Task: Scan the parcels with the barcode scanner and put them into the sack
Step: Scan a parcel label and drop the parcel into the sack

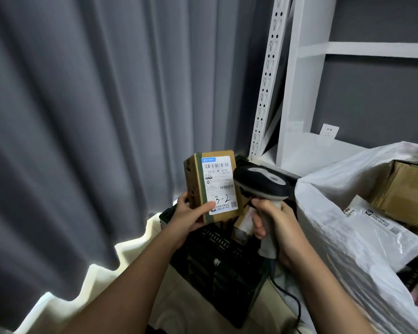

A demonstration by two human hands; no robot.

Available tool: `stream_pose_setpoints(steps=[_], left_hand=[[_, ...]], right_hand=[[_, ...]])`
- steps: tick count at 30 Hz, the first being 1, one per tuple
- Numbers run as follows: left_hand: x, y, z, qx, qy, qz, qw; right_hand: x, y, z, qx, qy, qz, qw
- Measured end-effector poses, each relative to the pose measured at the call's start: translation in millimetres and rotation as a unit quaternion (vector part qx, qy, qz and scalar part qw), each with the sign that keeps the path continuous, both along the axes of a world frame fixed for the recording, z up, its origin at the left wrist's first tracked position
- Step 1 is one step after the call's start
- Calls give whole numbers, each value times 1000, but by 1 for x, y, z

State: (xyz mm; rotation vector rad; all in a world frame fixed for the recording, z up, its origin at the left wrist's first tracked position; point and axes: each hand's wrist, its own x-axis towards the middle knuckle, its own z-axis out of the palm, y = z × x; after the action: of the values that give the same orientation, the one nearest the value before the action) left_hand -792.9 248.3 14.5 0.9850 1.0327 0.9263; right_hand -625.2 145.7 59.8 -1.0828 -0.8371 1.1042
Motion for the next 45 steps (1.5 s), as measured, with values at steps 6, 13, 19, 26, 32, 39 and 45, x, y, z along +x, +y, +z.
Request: stream_pose_setpoints(steps=[6,13,19,26,32,39,45], left_hand=[[6,12,-8,5,4,38,999],[9,17,-10,0,-1,45,999],[9,18,-12,3,5,43,999],[8,17,-10,5,14,42,999],[10,16,-12,7,28,22,999],[37,-24,23,45,22,-20,999],[102,-75,93,167,39,-84,982]], right_hand=[[-9,-3,1,-9,-21,19,1000],[-8,-5,3,-17,-56,13,998],[-8,-7,3,-26,-61,4,998],[-9,-6,3,-24,-65,2,998],[-5,-11,7,-34,-48,-28,998],[26,-42,34,-16,8,-106,994],[76,-102,77,2,19,-199,980]])
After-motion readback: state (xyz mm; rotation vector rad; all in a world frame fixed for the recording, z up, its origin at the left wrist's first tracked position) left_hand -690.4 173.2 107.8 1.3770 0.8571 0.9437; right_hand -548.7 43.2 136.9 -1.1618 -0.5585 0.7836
